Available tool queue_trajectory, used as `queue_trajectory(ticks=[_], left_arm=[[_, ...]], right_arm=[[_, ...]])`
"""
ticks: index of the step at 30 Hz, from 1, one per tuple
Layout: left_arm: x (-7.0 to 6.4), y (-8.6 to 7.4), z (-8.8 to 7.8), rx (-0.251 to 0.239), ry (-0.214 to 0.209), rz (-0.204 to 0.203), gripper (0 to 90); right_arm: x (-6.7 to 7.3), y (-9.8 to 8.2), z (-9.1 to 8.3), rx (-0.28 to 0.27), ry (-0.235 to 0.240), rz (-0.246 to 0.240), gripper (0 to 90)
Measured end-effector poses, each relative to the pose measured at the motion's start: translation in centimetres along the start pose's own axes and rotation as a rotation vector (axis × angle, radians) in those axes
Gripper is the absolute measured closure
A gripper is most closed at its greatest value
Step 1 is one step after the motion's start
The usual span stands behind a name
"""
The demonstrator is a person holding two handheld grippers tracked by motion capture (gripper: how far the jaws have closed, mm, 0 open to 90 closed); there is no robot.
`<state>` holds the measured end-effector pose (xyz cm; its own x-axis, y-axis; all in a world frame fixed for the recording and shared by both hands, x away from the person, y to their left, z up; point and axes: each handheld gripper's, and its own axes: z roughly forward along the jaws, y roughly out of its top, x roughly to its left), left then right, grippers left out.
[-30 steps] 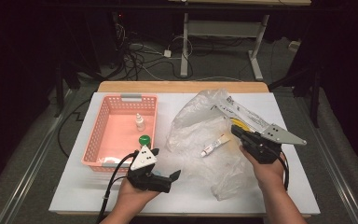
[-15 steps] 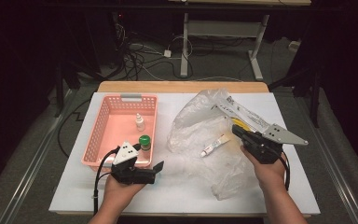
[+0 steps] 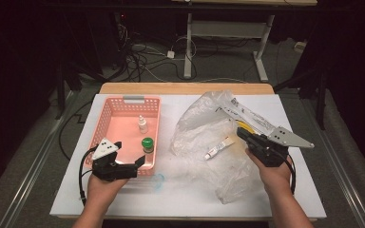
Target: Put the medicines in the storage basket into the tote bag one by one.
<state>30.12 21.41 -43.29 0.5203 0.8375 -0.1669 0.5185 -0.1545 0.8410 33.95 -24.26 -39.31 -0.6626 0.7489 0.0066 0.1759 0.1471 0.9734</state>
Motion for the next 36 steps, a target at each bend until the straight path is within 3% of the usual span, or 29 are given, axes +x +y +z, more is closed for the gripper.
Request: queue_trajectory(ticks=[5, 12, 15, 19, 25, 36], left_arm=[[0.7, -0.1, -0.2, 0.006, 0.025, -0.006, 0.0], [0.6, 0.2, 0.2, 0.023, 0.013, -0.003, 0.0], [0.5, 0.9, 0.5, 0.028, 0.000, 0.000, 0.0], [0.3, 2.2, 0.8, 0.029, -0.047, -0.027, 0.0], [0.2, 4.2, 2.0, 0.081, -0.034, 0.008, 0.2], [1.3, 6.2, 4.3, 0.141, -0.018, 0.013, 9.3]], right_arm=[[0.0, 0.0, 0.0, 0.001, 0.001, 0.002, 90.0], [0.1, 0.0, 0.0, 0.003, -0.001, -0.004, 90.0], [0.1, 0.0, 0.1, 0.006, -0.001, 0.000, 90.0], [0.0, -0.1, 0.1, 0.006, 0.001, 0.004, 90.0], [0.0, 0.0, -0.1, -0.001, -0.005, 0.009, 90.0], [0.0, 0.1, -0.1, -0.004, -0.003, 0.008, 90.0]])
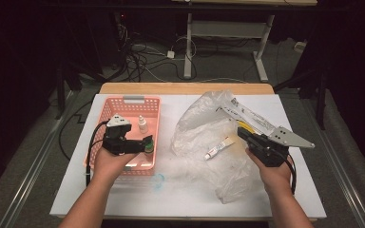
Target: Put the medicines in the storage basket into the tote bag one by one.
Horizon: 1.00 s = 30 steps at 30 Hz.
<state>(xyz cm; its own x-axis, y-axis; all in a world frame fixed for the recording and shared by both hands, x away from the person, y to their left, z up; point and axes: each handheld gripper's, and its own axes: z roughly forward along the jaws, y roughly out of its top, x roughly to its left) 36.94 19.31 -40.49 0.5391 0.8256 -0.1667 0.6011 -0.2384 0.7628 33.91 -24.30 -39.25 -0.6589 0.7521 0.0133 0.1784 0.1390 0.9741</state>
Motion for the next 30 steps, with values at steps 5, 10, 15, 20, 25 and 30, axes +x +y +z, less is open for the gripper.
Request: queue_trajectory(ticks=[5, 10, 15, 20, 25, 30], left_arm=[[0.7, 0.5, 1.3, 0.069, 0.007, -0.015, 16.1], [1.1, 1.0, 2.3, 0.151, 0.004, -0.035, 19.8], [1.3, 1.3, 3.2, 0.255, -0.002, -0.022, 26.8], [1.5, 1.4, 3.8, 0.329, -0.020, -0.025, 32.3], [1.3, 1.6, 4.5, 0.394, -0.017, -0.001, 32.5], [1.4, 1.7, 5.4, 0.435, -0.004, 0.004, 35.1]], right_arm=[[0.0, 0.1, -0.1, -0.003, 0.004, -0.004, 90.0], [0.0, 0.1, -0.1, -0.007, 0.006, -0.003, 90.0], [0.0, 0.2, -0.2, -0.010, 0.003, 0.002, 90.0], [-0.1, 0.2, -0.2, -0.010, 0.003, 0.003, 90.0], [0.0, 0.2, -0.2, -0.010, 0.004, 0.004, 90.0], [-0.1, 0.2, -0.2, -0.010, 0.003, 0.005, 90.0]])
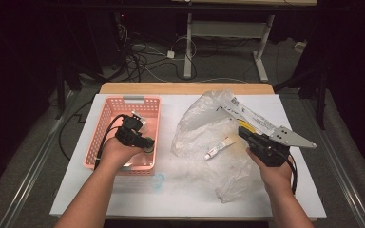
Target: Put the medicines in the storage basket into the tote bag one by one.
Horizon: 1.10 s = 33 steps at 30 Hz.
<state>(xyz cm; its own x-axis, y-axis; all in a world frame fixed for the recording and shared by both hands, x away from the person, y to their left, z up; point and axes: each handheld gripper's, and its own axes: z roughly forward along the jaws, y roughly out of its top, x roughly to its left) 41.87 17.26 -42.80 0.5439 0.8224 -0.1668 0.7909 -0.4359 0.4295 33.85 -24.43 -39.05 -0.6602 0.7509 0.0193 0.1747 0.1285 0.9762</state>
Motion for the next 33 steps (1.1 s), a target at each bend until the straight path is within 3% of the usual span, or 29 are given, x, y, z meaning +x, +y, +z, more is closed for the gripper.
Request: queue_trajectory(ticks=[10, 14, 20, 24, 33], left_arm=[[0.2, 0.4, 1.3, 0.052, -0.007, 0.003, 42.9], [0.0, 0.5, 1.5, 0.057, 0.002, 0.016, 48.8], [0.0, 0.5, 1.6, 0.053, 0.009, 0.023, 49.6], [-0.2, 0.4, 1.5, 0.040, 0.025, 0.030, 49.8], [-0.4, 0.1, -0.2, -0.032, 0.017, 0.028, 49.9]], right_arm=[[-0.1, 0.0, 0.0, 0.000, -0.002, 0.005, 90.0], [-0.1, 0.0, -0.1, -0.001, -0.002, -0.001, 90.0], [-0.1, 0.0, -0.1, -0.002, -0.001, -0.001, 90.0], [-0.1, 0.1, -0.2, -0.004, -0.004, 0.005, 90.0], [-0.1, 0.1, -0.2, -0.006, -0.004, -0.001, 90.0]])
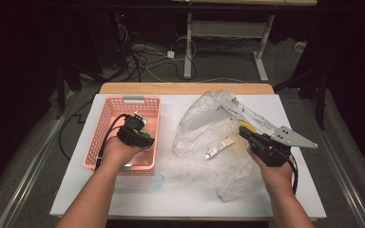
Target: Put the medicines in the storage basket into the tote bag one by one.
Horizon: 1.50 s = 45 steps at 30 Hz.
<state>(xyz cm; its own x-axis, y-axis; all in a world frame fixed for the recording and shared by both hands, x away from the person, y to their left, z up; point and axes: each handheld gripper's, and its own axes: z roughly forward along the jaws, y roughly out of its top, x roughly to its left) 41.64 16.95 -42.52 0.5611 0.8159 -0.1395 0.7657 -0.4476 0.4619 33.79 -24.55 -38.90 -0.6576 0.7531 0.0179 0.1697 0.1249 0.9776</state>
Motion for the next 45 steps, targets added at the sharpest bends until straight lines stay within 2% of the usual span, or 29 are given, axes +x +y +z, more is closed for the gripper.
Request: queue_trajectory(ticks=[6, 22, 26, 31, 35, 42, 45], left_arm=[[-0.4, -0.4, -1.0, -0.036, 0.002, 0.007, 49.9], [-1.9, -3.2, -3.5, -0.193, 0.002, 0.009, 49.9], [-2.1, -4.1, -4.0, -0.239, -0.020, 0.002, 50.0], [-2.4, -5.3, -4.2, -0.291, -0.016, -0.011, 50.0], [-2.7, -6.1, -4.4, -0.343, -0.029, -0.001, 50.0], [-3.1, -7.4, -4.7, -0.435, -0.037, -0.017, 50.0], [-3.3, -7.5, -4.8, -0.447, -0.032, -0.007, 50.0]], right_arm=[[0.0, 0.0, 0.0, 0.000, 0.003, -0.007, 90.0], [0.1, 0.1, 0.0, 0.000, 0.002, -0.006, 90.0], [0.2, 0.1, 0.0, 0.002, 0.004, -0.008, 90.0], [0.3, 0.1, 0.1, 0.002, 0.005, -0.013, 90.0], [0.3, 0.0, 0.0, 0.005, 0.006, -0.014, 90.0], [0.3, -0.1, 0.1, 0.010, 0.003, -0.016, 90.0], [0.4, -0.2, 0.2, 0.015, 0.004, -0.013, 90.0]])
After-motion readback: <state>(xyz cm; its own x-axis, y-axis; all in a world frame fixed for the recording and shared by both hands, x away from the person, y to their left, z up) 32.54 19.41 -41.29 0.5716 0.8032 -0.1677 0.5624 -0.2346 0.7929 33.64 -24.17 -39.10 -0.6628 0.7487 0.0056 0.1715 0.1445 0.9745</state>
